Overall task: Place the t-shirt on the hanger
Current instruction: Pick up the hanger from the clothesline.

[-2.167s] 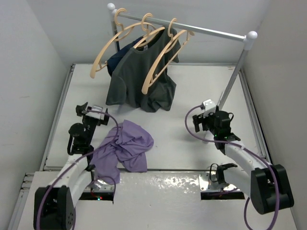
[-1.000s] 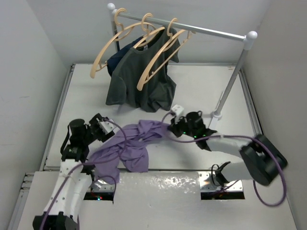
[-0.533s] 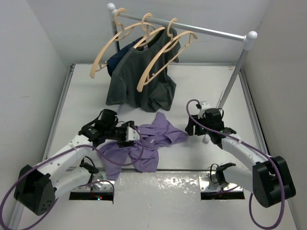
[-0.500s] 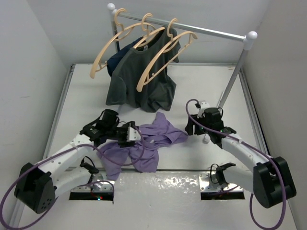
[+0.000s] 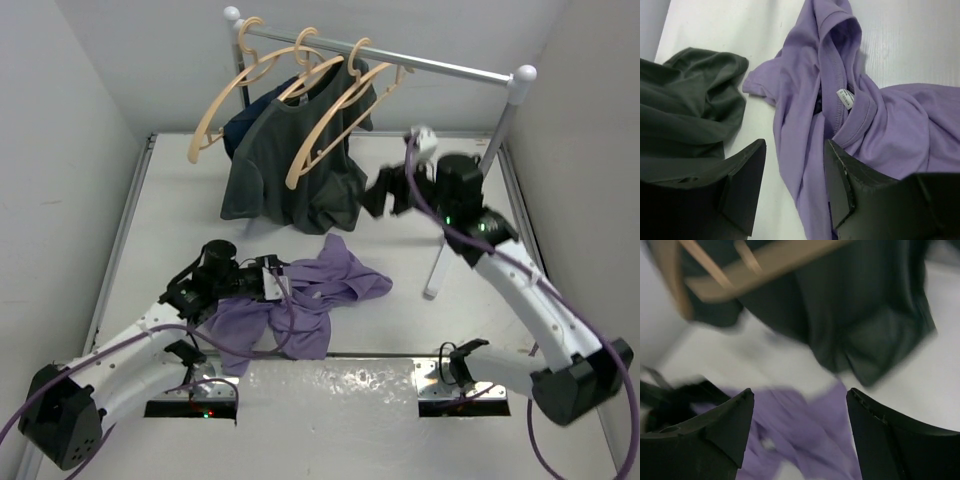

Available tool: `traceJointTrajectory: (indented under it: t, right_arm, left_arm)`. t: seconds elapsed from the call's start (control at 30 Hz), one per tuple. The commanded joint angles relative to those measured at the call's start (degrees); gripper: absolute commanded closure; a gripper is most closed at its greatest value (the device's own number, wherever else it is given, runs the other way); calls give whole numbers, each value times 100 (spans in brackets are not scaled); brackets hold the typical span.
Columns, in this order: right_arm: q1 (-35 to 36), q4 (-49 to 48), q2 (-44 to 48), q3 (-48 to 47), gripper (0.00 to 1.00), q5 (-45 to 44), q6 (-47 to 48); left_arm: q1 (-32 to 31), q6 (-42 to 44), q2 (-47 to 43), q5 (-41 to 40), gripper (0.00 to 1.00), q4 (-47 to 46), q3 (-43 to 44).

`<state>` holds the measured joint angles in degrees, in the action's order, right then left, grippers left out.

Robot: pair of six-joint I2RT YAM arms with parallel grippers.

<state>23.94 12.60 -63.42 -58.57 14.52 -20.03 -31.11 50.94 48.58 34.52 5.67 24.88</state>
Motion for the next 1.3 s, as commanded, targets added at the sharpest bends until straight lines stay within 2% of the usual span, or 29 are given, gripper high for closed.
traceJointTrajectory:
  t: [0.0, 0.07, 0.13, 0.3, 0.43, 0.6, 1.03, 1.13, 1.27]
  right_arm:
    - [128, -372, -863, -1742, 29, 1042, -1212]
    - [268, -625, -1346, -2314, 30, 930, -1756]
    - [277, -1299, -1471, -2265, 30, 642, -2405]
    - [286, -2445, -1753, -1939, 30, 130, -3523]
    - [313, -3237, -1876, -1948, 30, -248, -3833]
    - [339, -3220, -2104, -2010, 30, -485, -3876]
    - [602, -3668, -2719, -2159, 40, -811, -4412]
    - [673, -3844, -2834, -2229, 46, -898, -4422]
    - [717, -4001, -2887, -2212, 68, -1057, -4448]
  left_arm:
    - [-35, -415, -94, -138, 52, -470, -185]
    - [-35, -977, -120, -463, 52, -889, -273]
    - [-35, -1129, -190, -753, 52, -1102, -344]
    - [-26, -1025, -463, -816, 51, -1051, -449]
    - [-18, -928, -577, -807, 51, -936, -467]
    - [-18, -901, -674, -833, 50, -892, -564]
    - [-26, -1103, -806, -789, 48, -831, -809]
    - [-18, -1130, -867, -789, 48, -831, -871]
    - [-18, -1139, -946, -833, 47, -805, -906]
